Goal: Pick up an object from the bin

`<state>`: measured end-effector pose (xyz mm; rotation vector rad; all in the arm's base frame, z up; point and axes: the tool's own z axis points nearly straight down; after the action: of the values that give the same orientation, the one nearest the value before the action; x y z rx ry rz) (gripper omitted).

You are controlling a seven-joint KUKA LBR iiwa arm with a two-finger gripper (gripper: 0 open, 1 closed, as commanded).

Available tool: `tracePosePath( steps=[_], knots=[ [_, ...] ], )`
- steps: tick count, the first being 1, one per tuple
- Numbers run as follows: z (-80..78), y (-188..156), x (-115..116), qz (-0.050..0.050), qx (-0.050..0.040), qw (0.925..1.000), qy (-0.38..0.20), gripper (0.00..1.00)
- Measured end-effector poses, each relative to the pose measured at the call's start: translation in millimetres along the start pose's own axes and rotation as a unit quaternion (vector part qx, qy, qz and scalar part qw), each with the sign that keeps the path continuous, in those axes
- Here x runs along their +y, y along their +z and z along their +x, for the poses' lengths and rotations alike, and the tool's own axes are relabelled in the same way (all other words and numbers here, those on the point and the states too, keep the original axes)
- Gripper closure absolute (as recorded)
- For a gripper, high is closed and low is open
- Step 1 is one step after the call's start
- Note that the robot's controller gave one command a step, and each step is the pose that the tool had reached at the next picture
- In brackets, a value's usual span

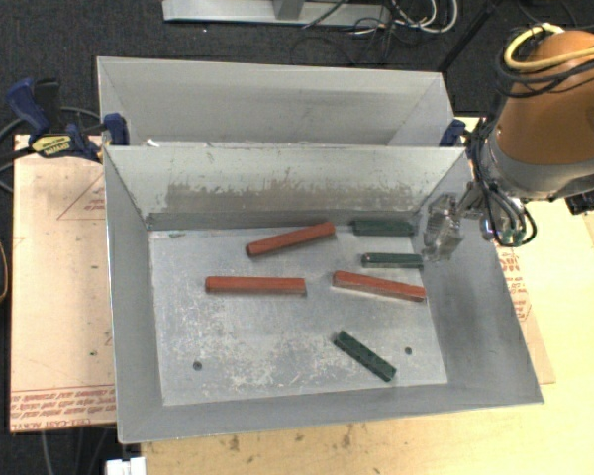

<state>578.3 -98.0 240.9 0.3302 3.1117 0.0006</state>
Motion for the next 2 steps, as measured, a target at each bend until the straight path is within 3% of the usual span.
tracePosePath(
  steps=[1,2],
  knots=[
    [1.6,5.1,-0.4,0.001,0.0044,1.0,0.0,0.0],
    [24.6,122.8,-20.0,-0.001,0.0086,0.9864,-0.164,0.0]
  ],
)
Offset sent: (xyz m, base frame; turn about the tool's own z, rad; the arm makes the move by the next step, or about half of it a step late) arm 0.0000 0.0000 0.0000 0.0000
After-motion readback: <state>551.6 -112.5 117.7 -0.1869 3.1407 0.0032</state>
